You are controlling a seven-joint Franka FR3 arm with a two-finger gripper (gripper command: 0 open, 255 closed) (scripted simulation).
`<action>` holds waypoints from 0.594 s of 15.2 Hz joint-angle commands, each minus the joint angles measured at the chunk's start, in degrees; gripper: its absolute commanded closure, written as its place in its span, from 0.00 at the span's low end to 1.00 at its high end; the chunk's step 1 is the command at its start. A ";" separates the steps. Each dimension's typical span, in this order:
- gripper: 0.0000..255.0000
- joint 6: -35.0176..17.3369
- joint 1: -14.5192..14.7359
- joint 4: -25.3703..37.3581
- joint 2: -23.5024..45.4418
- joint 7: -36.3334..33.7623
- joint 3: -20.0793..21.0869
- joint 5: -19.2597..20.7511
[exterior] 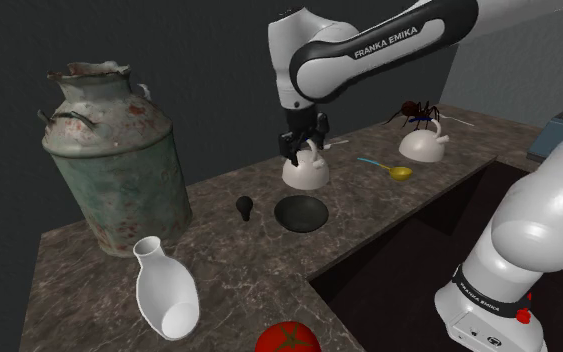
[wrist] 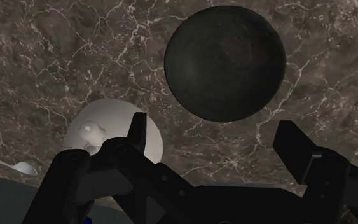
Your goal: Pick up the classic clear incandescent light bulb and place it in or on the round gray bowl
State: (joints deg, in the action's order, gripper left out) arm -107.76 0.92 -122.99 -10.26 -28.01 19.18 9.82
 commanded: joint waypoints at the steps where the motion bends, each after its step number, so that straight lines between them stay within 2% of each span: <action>1: 0.00 -0.59 0.40 2.71 4.63 -3.11 1.57 1.93; 5: 0.00 -0.57 1.79 9.46 14.51 -8.70 3.49 6.66; 9: 0.00 0.77 4.40 17.58 24.69 -13.50 4.02 11.54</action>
State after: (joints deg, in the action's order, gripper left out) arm -107.36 4.72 -107.47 11.88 -40.41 23.17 20.09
